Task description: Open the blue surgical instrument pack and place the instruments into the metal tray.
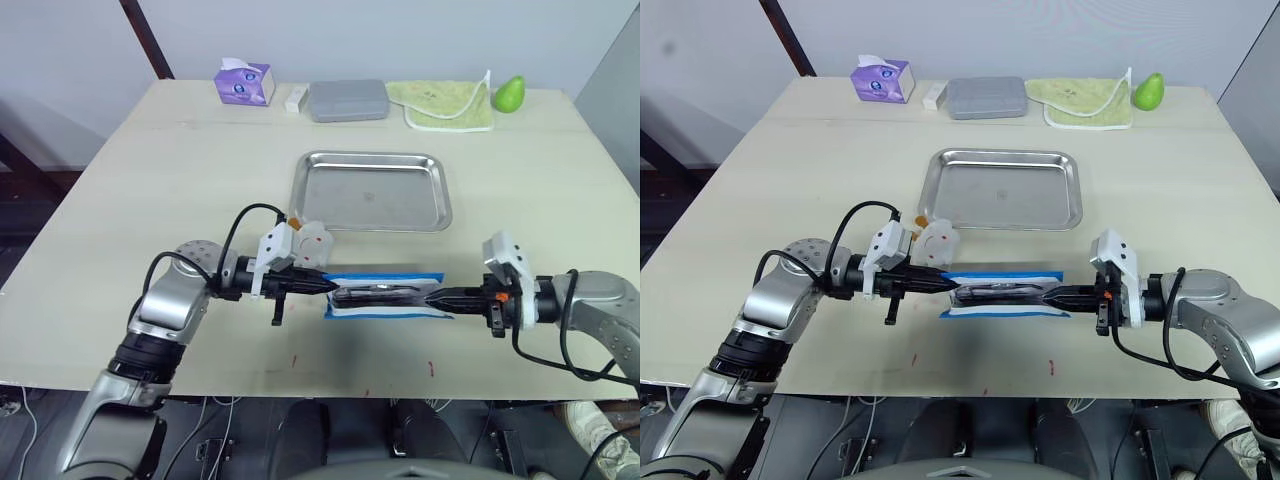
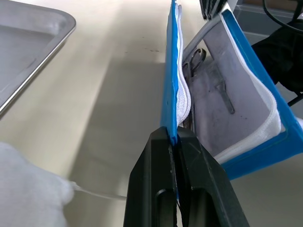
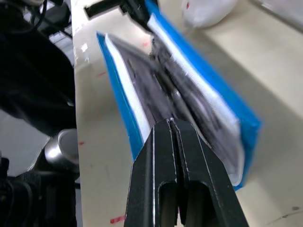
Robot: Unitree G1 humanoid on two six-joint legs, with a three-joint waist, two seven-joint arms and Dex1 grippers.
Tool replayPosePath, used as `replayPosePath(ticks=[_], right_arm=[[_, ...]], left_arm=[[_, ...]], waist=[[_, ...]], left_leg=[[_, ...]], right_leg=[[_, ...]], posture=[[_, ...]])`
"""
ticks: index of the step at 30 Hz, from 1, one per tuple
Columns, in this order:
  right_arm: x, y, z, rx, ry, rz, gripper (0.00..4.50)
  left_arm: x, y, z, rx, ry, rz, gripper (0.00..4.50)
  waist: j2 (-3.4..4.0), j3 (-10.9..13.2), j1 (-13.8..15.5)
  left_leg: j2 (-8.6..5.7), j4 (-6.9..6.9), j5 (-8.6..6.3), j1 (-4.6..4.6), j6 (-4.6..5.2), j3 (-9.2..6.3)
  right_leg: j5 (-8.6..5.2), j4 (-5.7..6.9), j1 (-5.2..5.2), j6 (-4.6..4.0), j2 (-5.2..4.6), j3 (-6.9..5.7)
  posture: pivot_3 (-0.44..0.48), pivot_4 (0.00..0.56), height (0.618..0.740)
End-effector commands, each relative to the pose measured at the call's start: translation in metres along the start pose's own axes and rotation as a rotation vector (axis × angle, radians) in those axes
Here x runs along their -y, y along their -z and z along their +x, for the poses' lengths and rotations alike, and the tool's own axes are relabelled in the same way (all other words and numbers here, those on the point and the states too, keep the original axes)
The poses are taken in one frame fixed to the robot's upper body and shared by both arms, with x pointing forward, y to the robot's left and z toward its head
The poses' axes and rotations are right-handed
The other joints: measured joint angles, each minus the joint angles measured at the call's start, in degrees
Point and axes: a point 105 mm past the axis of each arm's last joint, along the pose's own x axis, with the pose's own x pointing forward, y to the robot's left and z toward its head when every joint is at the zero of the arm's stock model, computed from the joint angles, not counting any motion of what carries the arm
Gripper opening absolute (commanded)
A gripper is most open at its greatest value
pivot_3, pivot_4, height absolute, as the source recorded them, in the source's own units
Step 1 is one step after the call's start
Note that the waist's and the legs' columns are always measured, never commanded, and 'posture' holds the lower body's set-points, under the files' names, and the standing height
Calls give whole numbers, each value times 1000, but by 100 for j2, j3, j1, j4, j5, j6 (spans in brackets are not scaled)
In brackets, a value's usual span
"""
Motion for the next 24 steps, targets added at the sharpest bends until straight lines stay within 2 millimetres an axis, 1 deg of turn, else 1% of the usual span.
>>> replayPosePath(ticks=[1,7,11,14,19,24], right_arm=[[-10,8,6,-36,-38,-48,25],[-17,22,10,-88,-53,-62,25],[-20,35,16,-121,-49,-71,25],[-19,39,20,-129,-34,-78,25],[-14,52,25,-168,-7,-85,25],[-12,62,29,-193,-4,-85,25]], left_arm=[[-10,6,0,-32,-44,14,0],[-24,11,5,-72,-90,43,0],[-32,18,16,-126,-120,67,0],[-36,20,24,-147,-138,87,0],[-43,21,35,-169,-163,149,0],[-49,21,38,-187,-178,186,0]], waist=[[0,0,7],[0,0,13],[0,0,26],[0,0,44],[-1,-1,75],[-5,-7,75]], left_leg=[[0,1,0,0,0,0],[0,1,0,1,0,0],[0,1,0,1,0,0],[-1,3,0,1,0,1],[-4,7,0,0,0,-4],[-11,9,1,12,1,-22]], right_leg=[[0,0,1,0,0,0],[0,1,0,0,3,2],[0,0,1,0,3,1],[0,1,1,0,3,3],[0,1,6,0,2,1],[0,-3,29,1,2,-3]], posture=[[0,150,740],[0,150,740],[0,150,740],[0,150,740],[0,150,740],[0,150,740]])
